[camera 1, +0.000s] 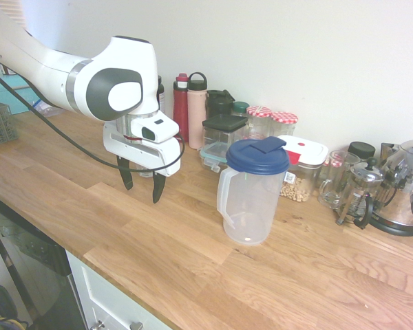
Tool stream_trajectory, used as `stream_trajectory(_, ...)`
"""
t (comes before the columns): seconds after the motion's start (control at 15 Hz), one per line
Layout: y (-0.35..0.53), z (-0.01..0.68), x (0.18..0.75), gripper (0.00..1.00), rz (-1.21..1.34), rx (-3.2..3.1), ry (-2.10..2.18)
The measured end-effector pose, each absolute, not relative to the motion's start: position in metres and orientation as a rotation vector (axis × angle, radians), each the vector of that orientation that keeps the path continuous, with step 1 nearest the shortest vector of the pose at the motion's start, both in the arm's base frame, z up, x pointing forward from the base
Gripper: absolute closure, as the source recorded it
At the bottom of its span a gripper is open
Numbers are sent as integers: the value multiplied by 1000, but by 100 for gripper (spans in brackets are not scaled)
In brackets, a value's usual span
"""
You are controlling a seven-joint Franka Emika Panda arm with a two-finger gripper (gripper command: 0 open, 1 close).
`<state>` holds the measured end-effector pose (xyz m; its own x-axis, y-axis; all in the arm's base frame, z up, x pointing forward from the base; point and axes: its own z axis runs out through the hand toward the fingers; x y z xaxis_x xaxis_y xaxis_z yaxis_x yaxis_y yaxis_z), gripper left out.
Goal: Pour me some water
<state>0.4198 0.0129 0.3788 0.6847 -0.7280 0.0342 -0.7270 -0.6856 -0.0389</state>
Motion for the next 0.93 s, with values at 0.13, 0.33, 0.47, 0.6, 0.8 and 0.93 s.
stream_trajectory(0.13, 13, 377, 420, 0, -67, -2858, 1252)
stream_trajectory(0.33, -1, 409, 411, 0, -100, -2840, 1300)
stream_trajectory(0.47, -23, 451, 392, 0, -176, -2796, 1365)
stream_trajectory(0.6, -45, 486, 370, 0, -246, -2744, 1425)
stream_trajectory(0.8, -86, 524, 340, 0, -387, -2662, 1529)
stream_trajectory(0.93, -112, 528, 325, 0, -420, -2620, 1585)
